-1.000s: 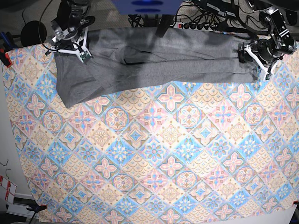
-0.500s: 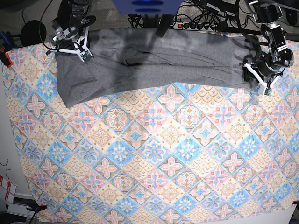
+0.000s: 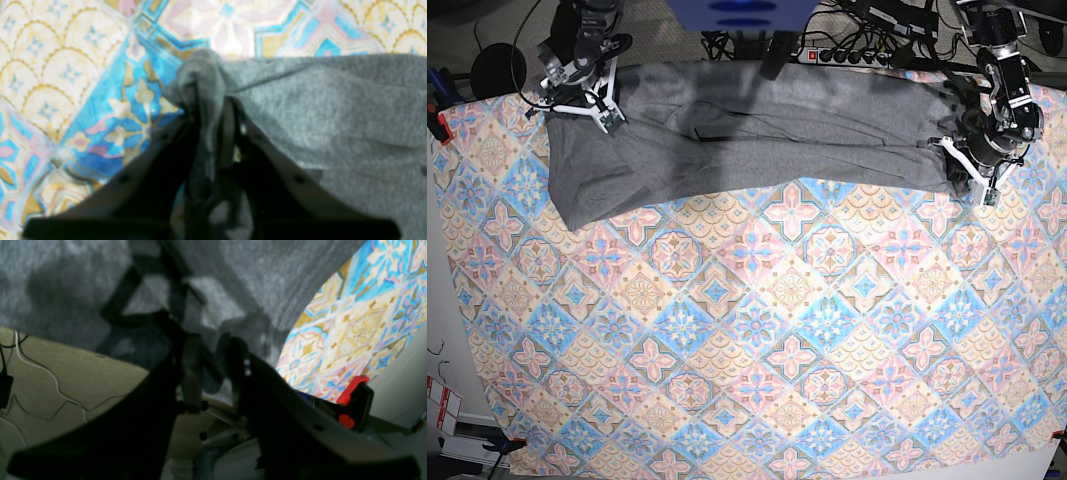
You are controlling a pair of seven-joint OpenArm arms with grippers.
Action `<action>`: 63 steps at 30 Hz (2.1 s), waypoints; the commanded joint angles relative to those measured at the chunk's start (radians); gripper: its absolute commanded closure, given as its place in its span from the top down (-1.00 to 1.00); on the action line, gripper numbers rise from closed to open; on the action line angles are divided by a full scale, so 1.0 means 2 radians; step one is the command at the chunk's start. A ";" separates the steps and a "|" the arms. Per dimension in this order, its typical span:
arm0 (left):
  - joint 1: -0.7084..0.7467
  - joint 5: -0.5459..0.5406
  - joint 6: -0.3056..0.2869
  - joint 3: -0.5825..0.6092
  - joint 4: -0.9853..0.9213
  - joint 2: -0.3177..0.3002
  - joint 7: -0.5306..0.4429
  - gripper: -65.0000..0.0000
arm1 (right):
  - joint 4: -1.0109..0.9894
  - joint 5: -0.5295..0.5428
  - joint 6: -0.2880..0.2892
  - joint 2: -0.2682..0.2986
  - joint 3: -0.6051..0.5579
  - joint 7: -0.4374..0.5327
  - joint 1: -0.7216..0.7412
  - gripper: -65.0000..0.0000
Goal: Fold the T-shirt properly
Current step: 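Drag the grasped corner away from the robot with the left gripper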
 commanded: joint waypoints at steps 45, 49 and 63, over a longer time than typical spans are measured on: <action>-0.130 0.045 -0.041 -0.006 0.318 0.050 0.374 -0.95 | 0.009 0.000 -0.003 0.000 0.002 0.002 -0.001 -0.56; -0.169 0.045 -0.041 -0.004 0.257 0.035 0.374 -0.95 | 0.009 0.000 -0.003 0.000 0.002 0.002 -0.001 -0.56; -0.095 0.044 -0.041 0.090 0.380 0.107 0.374 -0.95 | 0.008 0.001 -0.003 0.000 0.067 0.001 0.034 -0.56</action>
